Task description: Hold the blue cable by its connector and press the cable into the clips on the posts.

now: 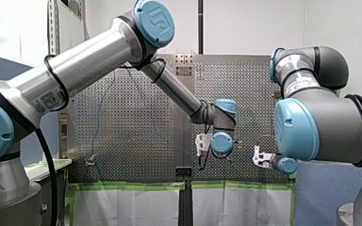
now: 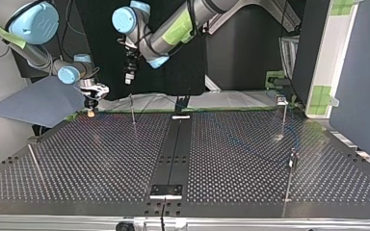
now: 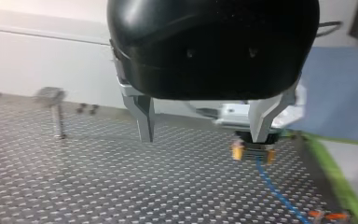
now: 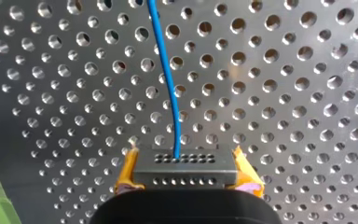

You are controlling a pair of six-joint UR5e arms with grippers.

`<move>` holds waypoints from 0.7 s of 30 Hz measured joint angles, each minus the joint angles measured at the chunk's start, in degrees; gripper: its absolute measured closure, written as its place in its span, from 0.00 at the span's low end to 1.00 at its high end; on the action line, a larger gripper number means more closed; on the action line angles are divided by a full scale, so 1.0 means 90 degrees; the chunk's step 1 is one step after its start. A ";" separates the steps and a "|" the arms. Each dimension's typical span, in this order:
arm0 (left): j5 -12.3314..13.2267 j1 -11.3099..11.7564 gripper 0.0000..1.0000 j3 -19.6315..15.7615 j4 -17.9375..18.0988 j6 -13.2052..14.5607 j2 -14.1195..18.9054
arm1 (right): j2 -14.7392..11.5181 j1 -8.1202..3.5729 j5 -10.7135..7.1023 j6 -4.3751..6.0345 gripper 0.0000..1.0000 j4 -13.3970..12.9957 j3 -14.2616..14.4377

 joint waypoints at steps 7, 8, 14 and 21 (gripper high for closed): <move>0.0069 0.0041 0.00 -0.0390 0.0312 -0.0222 0.0390 | 0.0000 0.0013 -0.0015 0.0001 1.00 0.0001 0.0000; 0.0102 0.0048 0.00 -0.0441 0.0350 -0.0262 0.0441 | 0.0000 0.0016 -0.0017 0.0001 1.00 0.0001 0.0000; 0.0421 0.0086 0.00 -0.0798 0.0676 -0.0599 0.0798 | 0.0001 0.0022 -0.0073 0.0000 1.00 0.0000 0.0000; 0.0628 0.0097 0.00 -0.1221 0.1097 -0.0830 0.1221 | 0.0000 0.0050 -0.0086 0.0001 1.00 -0.0004 0.0000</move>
